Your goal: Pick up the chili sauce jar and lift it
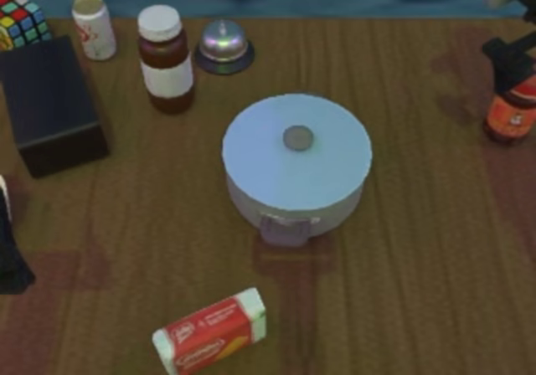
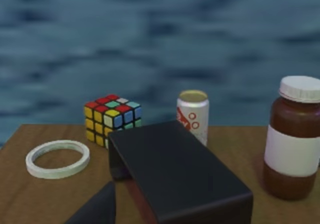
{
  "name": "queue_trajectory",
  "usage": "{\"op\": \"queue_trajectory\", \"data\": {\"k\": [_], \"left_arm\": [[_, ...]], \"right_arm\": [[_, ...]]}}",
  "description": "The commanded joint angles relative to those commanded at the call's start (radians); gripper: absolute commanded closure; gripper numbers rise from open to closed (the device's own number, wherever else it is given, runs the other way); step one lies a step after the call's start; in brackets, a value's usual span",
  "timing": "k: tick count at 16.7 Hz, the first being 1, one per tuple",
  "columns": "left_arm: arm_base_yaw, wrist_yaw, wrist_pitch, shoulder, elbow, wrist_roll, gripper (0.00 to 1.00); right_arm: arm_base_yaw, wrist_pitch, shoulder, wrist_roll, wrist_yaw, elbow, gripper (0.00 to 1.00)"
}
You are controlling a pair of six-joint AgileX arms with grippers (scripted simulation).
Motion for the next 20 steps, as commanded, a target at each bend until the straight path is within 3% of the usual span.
{"op": "queue_trajectory", "data": {"k": [4, 10, 14, 20], "left_arm": [[0.0, 0.0, 0.0, 0.0, 0.0, 0.0, 0.0], [0.0, 0.0, 0.0, 0.0, 0.0, 0.0, 0.0], [0.0, 0.0, 0.0, 0.0, 0.0, 0.0, 0.0], [0.0, 0.0, 0.0, 0.0, 0.0, 0.0, 0.0]], "right_arm": [[0.003, 0.02, -0.001, 0.003, 0.0, -0.02, 0.0], [0.005, 0.19, 0.003, 0.006, 0.001, -0.186, 0.0], [0.006, 0.194, 0.004, 0.006, 0.001, -0.19, 0.0], [0.006, 0.194, 0.004, 0.006, 0.001, -0.19, 0.45]]}}
